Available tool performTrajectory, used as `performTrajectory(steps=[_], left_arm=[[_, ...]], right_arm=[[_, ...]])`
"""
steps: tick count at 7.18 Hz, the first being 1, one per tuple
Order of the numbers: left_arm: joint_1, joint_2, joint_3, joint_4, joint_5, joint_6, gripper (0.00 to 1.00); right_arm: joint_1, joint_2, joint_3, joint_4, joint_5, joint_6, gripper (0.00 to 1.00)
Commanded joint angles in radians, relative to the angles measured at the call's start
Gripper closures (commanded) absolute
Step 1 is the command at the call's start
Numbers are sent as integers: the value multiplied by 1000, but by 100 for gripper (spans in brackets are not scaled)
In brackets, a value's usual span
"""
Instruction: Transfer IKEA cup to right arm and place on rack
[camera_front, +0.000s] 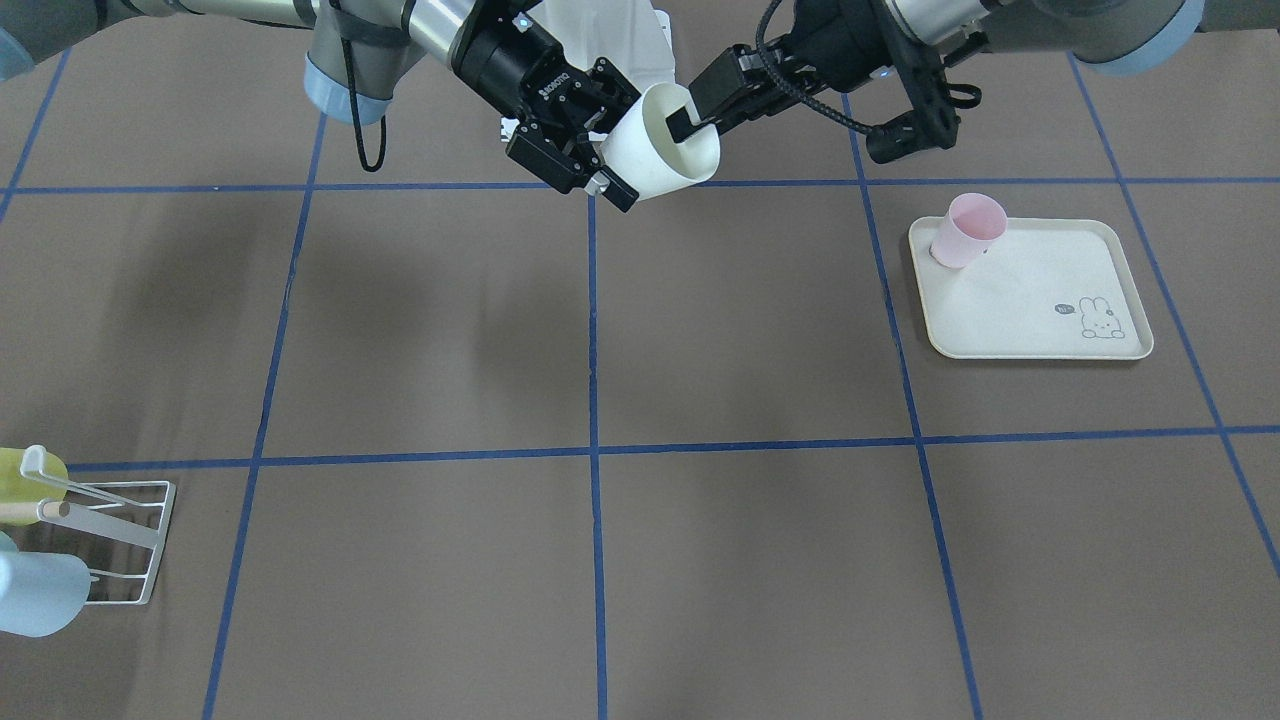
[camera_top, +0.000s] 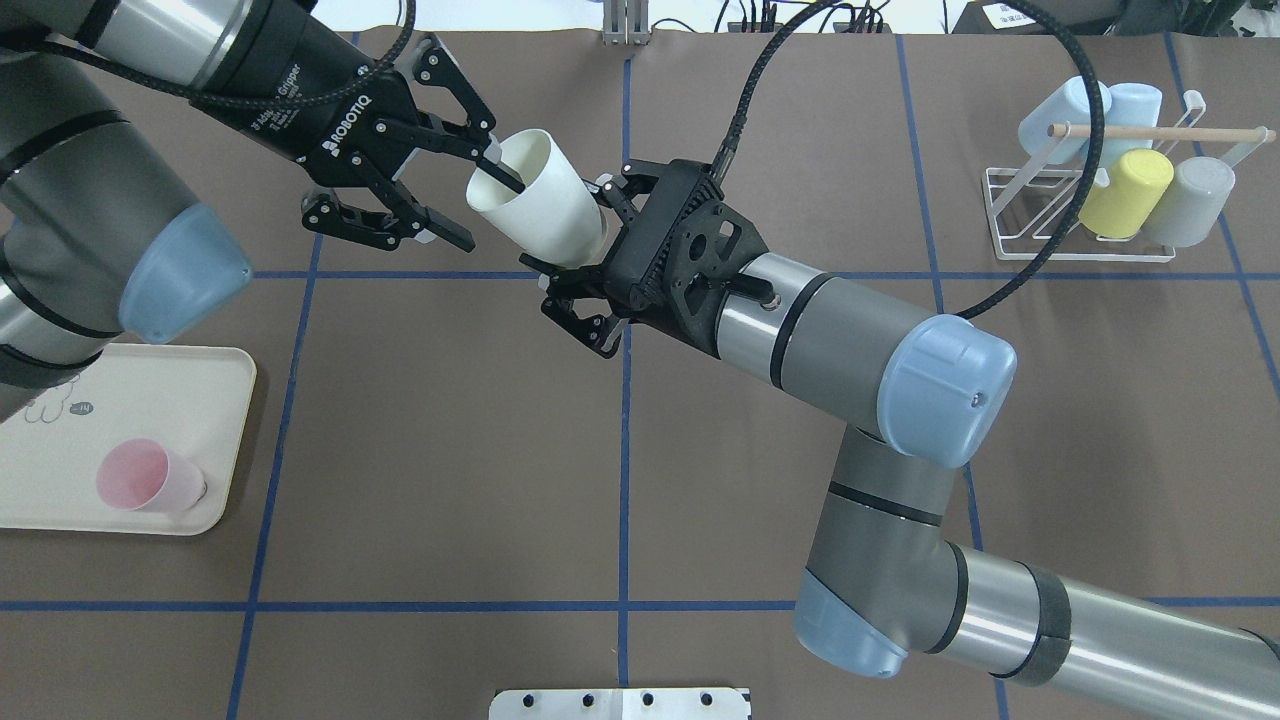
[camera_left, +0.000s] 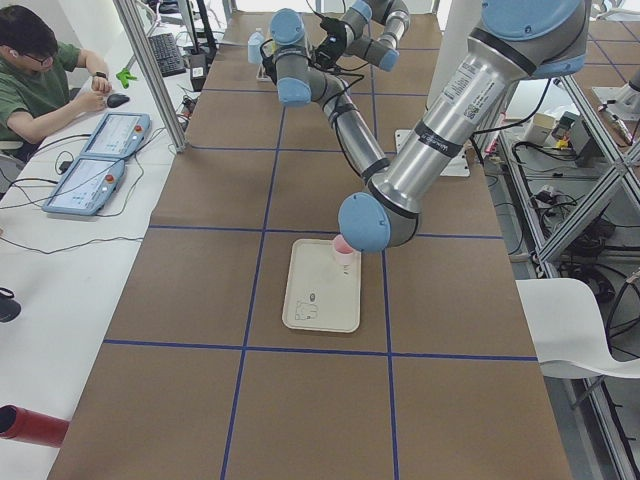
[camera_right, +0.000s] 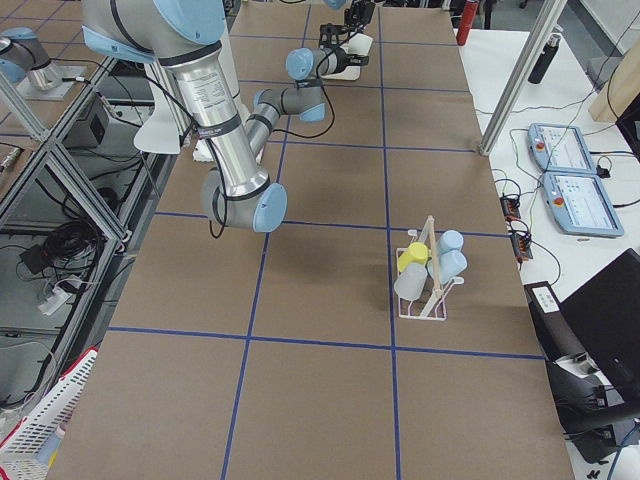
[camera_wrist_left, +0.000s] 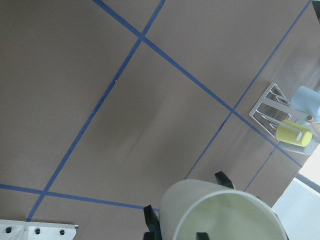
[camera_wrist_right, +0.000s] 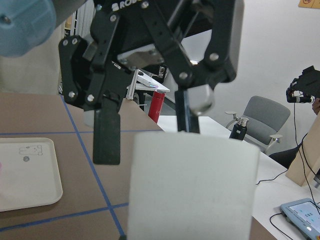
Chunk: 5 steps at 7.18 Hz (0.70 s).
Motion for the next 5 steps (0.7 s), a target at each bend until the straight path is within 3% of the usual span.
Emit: performTrajectory(steps=[1,2,4,5], left_arm=[[-41,7,0,0,-11,36,0],[-59,13,-2,1,-12,50,0],[-100,120,-2,10,-12,252,0],[-125,166,3,13,-8,350,0]], right_arm=[[3,-1,73,-183,7,-1,47],[10,-1,135,-314,8,-1,49],[53,0,190,-534,10,-36,50],[84,2,245,-716,10,-60,58]])
